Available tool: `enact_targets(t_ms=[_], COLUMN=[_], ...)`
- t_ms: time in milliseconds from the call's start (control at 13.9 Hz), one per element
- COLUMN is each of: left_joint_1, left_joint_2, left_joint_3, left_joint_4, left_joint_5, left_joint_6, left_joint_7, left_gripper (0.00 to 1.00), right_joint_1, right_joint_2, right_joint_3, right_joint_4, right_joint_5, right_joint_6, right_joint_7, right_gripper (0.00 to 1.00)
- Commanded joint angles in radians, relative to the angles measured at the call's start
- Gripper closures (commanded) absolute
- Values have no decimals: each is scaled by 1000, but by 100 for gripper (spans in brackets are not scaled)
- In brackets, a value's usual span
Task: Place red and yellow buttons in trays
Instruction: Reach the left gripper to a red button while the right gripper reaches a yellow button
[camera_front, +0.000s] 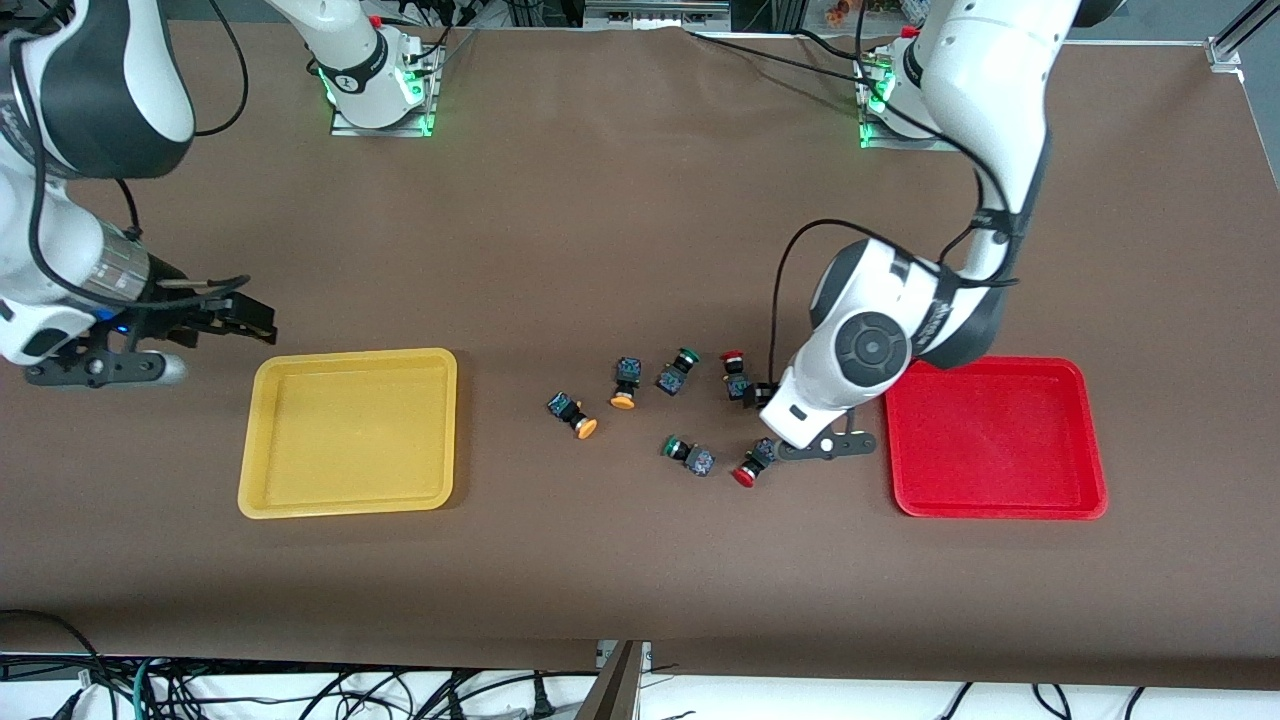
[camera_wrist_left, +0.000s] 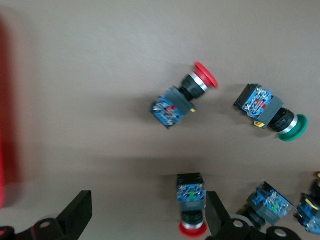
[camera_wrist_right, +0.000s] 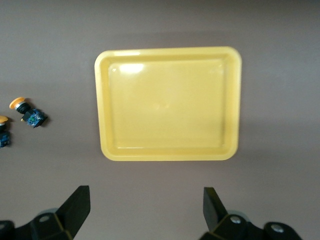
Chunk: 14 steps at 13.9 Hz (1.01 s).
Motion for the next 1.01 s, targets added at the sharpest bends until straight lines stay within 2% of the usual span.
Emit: enact_targets(t_ms=[0,361,505,649,722,794,866,938], left_joint_1=[-64,-95,-95,-99,-99,-99,-99,-99], left_joint_2=[33,35,47,47,47,47,47,47], left_joint_3=[15,8,5,3,3,3,3,3], left_joint_4=[-68,-130,-130,-128,-128,-130,-128,-128], left_joint_5=[-24,-24,-24,-24,-24,-24,-24,-24], left_joint_6=[108,136,148,148,148,148,148,148], left_joint_7=[-60,-65,-65,-65,-65,-65,-65,-65], left_gripper=[0,0,0,47,62,76,85,89], right_joint_1=[18,58,126,235,277,310,352,378], right_joint_2=[93,103,141,208,256,318,401,469], right_joint_3=[5,8,8,6,6,6,5,0], right_joint_4=[11,18,20,28,49,92,154,196], right_joint_5=[30,69,72,67,66,66,60,58], right_joint_6=[5,5,57,230,300,344,391,436], right_joint_7=[-12,-63,-74,-67,-67,-66,-64,-66], right_gripper=[0,0,0,0,0,0,0,0])
